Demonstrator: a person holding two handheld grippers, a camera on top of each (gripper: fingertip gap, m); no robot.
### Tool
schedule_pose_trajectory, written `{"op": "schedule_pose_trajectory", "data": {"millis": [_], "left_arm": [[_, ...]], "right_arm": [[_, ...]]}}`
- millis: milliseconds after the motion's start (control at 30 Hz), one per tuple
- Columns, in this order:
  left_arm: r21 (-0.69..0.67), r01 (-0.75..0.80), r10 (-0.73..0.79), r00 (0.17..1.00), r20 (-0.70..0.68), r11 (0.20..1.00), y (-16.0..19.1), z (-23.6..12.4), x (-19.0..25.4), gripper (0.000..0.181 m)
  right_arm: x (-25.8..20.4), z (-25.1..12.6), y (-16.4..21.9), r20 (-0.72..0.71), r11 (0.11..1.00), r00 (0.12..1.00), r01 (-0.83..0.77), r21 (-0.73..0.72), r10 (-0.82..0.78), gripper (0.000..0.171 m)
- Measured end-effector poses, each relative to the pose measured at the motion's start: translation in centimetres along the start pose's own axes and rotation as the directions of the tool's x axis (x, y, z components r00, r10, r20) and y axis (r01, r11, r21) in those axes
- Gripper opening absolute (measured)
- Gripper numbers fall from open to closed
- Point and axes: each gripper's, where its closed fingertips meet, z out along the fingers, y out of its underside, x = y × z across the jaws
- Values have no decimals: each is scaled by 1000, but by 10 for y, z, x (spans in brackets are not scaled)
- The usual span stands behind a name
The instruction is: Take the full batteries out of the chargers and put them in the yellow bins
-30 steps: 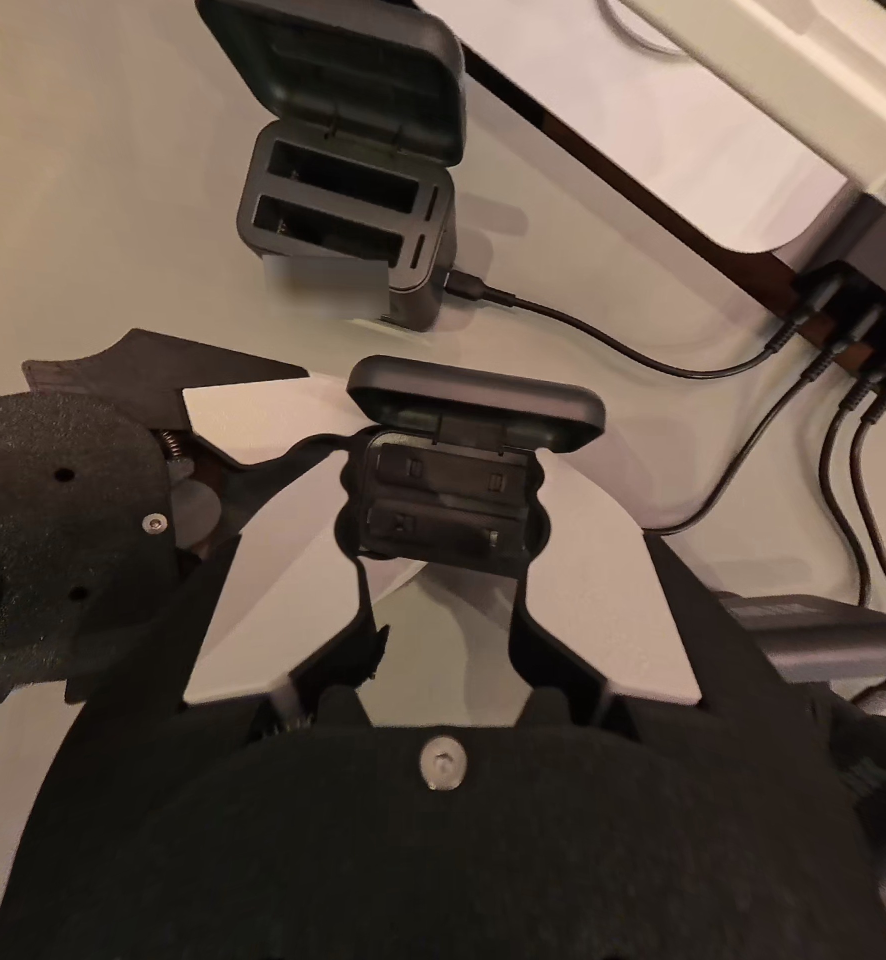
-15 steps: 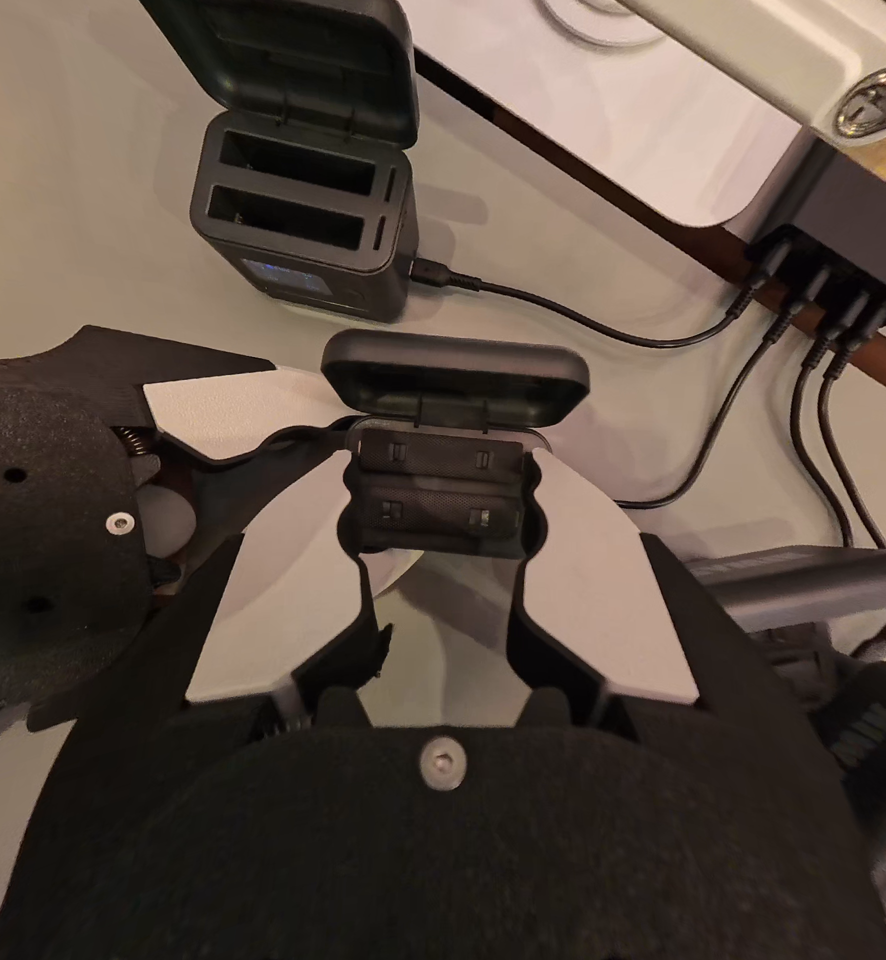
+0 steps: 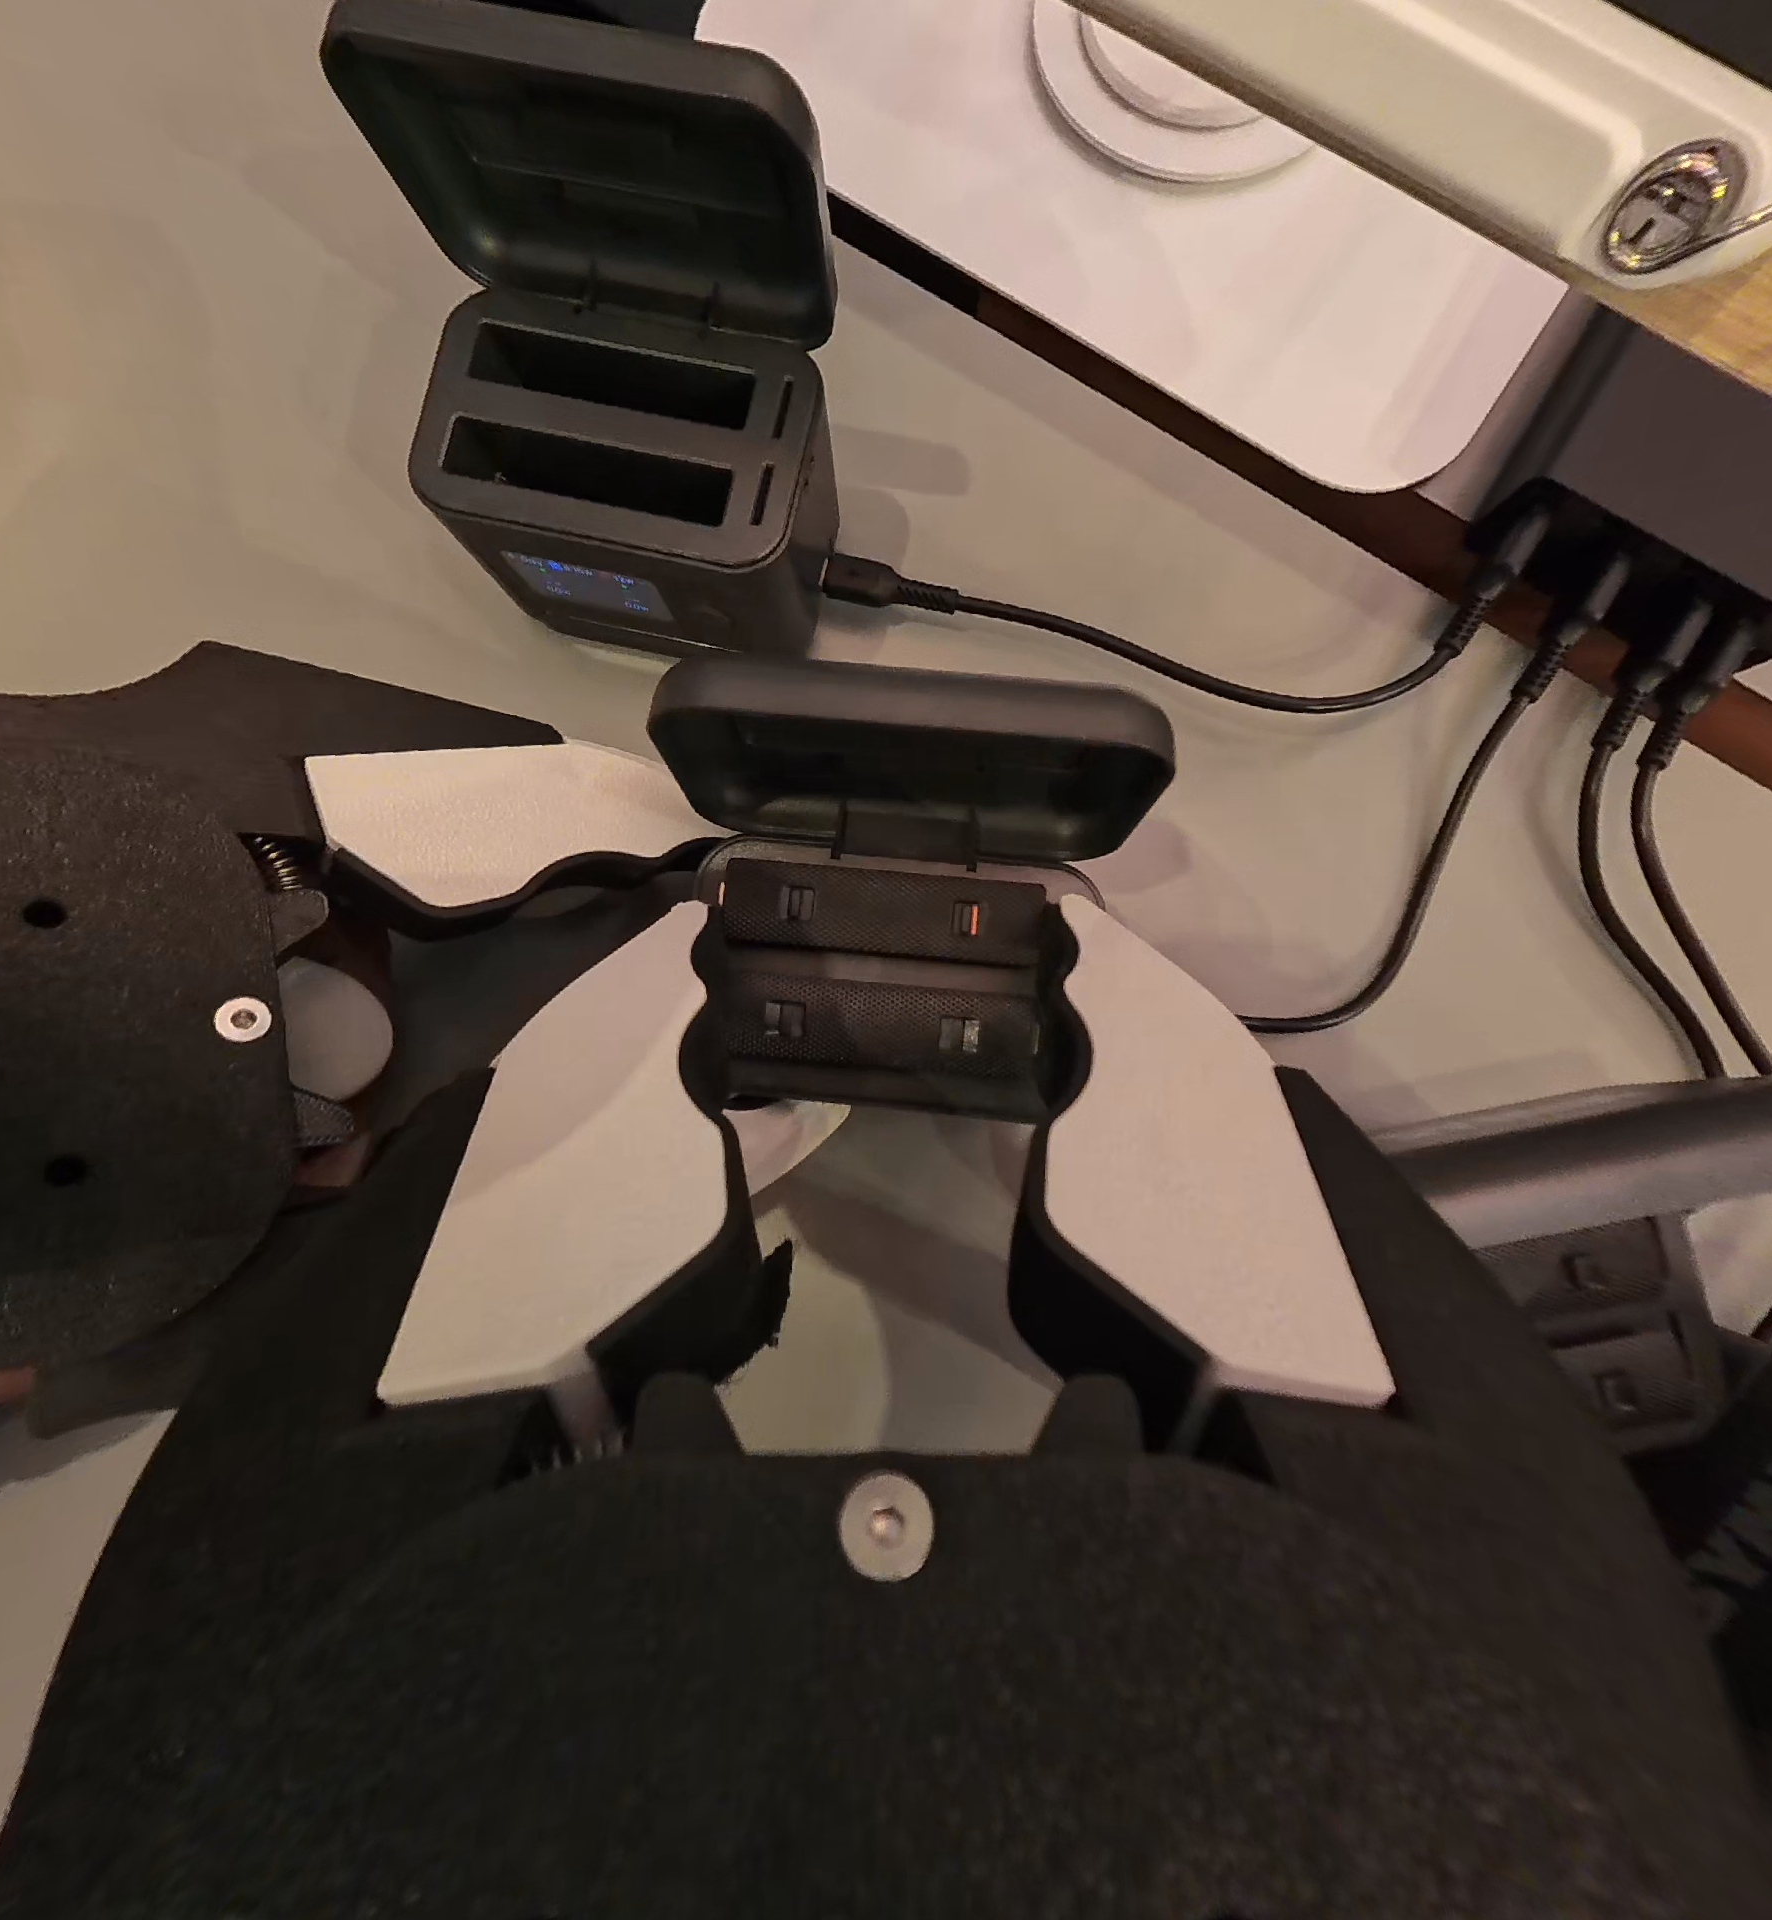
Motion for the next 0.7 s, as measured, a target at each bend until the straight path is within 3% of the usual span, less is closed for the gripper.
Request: {"op": "schedule_pose_trajectory", "data": {"millis": [233, 333, 467, 700], "left_arm": [[0, -3, 3, 1000, -9, 1000, 1, 0, -2, 56], [3, 0, 0, 1000, -17, 1000, 0, 0, -3, 57], [7, -9, 9, 1000, -22, 1000, 0, -1, -4, 57], [30, -79, 79, 997, -19, 996, 0, -4, -17, 56]], "right_arm": [[-1, -1, -5, -14, 999, 1000, -9, 45, 10, 57], [-1, -26, -31, 28, 985, 998, -55, 162, 51, 57], [-6, -54, -48, 51, 978, 999, -22, 207, 11, 57], [-5, -82, -44, 110, 959, 994, -54, 279, 24, 58]]}}
